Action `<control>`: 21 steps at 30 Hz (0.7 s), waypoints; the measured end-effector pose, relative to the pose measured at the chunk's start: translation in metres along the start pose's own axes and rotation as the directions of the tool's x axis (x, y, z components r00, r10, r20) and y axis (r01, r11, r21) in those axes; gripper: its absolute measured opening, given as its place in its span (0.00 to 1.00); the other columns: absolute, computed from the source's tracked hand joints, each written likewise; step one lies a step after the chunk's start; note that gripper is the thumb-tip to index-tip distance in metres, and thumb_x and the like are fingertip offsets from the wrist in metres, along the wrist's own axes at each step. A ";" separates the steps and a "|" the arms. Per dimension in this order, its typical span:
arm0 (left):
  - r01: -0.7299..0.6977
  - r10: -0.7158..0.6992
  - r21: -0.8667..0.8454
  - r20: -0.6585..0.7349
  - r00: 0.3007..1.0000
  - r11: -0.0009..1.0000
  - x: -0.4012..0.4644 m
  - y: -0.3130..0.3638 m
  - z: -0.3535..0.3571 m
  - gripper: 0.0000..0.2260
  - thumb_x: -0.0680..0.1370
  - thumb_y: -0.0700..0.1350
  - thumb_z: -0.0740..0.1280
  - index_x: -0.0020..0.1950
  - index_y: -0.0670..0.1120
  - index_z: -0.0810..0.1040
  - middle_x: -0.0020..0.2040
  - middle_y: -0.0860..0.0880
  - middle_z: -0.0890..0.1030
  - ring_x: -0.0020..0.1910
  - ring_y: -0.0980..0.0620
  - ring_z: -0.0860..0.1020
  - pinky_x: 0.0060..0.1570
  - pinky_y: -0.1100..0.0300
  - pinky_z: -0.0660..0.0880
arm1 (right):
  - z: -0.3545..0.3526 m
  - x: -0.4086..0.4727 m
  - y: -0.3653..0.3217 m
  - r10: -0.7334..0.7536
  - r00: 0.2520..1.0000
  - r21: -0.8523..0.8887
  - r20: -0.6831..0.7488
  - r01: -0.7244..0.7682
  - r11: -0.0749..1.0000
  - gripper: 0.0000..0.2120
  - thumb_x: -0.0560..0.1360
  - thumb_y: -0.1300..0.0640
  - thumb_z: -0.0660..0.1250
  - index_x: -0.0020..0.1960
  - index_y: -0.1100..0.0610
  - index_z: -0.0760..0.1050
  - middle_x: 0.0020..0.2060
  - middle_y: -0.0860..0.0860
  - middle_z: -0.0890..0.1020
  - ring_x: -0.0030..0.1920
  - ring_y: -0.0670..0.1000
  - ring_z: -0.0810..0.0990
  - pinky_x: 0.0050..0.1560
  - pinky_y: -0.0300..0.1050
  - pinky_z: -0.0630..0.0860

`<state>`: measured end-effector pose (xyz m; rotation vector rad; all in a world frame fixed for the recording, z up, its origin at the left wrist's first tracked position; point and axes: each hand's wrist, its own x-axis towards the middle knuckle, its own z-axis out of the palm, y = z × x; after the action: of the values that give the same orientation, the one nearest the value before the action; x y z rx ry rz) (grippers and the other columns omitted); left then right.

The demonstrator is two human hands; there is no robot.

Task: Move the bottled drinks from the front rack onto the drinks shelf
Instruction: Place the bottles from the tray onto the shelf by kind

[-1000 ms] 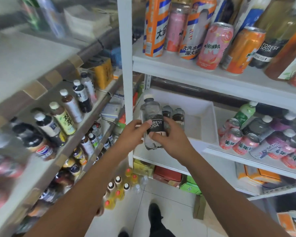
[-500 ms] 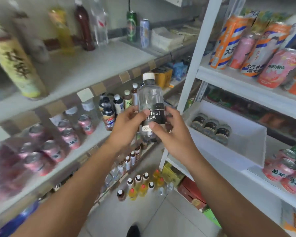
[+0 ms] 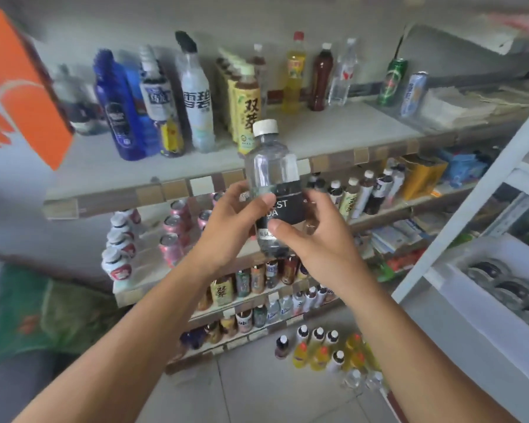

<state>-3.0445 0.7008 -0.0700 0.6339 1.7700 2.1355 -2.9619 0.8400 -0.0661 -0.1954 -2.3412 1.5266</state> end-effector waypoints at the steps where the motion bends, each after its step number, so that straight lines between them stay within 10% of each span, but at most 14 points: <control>1: -0.007 0.007 0.007 -0.012 1.000 1.000 -0.005 0.005 -0.009 0.18 0.78 0.44 0.69 0.65 0.39 0.69 0.45 0.47 0.82 0.31 0.58 0.80 0.30 0.68 0.74 | 0.009 0.001 -0.006 -0.018 1.000 -0.013 0.012 0.018 1.000 0.26 0.70 0.45 0.75 0.63 0.42 0.67 0.51 0.34 0.79 0.52 0.30 0.75 0.48 0.26 0.69; 5: -0.078 0.090 0.094 -0.129 0.988 0.993 -0.020 0.023 -0.050 0.23 0.73 0.53 0.74 0.62 0.45 0.73 0.50 0.42 0.85 0.44 0.36 0.83 0.44 0.41 0.80 | 0.050 0.008 -0.029 -0.061 0.996 -0.017 0.071 0.063 0.998 0.26 0.70 0.47 0.76 0.63 0.42 0.67 0.49 0.34 0.78 0.51 0.28 0.75 0.46 0.22 0.69; 9: -0.140 0.152 0.073 -0.203 0.967 0.987 -0.026 0.035 -0.102 0.19 0.75 0.46 0.70 0.63 0.40 0.74 0.49 0.46 0.86 0.45 0.48 0.84 0.42 0.59 0.79 | 0.103 0.021 -0.051 -0.097 0.990 0.023 0.099 0.096 0.995 0.26 0.70 0.49 0.76 0.63 0.43 0.68 0.51 0.38 0.80 0.48 0.31 0.77 0.41 0.24 0.72; 21: -0.179 0.253 0.263 -0.282 0.926 0.948 -0.023 0.076 -0.294 0.18 0.72 0.50 0.71 0.58 0.44 0.79 0.53 0.47 0.84 0.52 0.47 0.84 0.51 0.52 0.80 | 0.290 0.068 -0.116 -0.188 0.980 -0.022 0.066 0.190 0.982 0.26 0.70 0.44 0.74 0.65 0.41 0.68 0.55 0.40 0.76 0.53 0.34 0.76 0.46 0.24 0.70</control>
<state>-3.1708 0.4249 -0.0413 0.5990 2.2411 2.2972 -3.1193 0.5621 -0.0529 0.0686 -2.3544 1.4288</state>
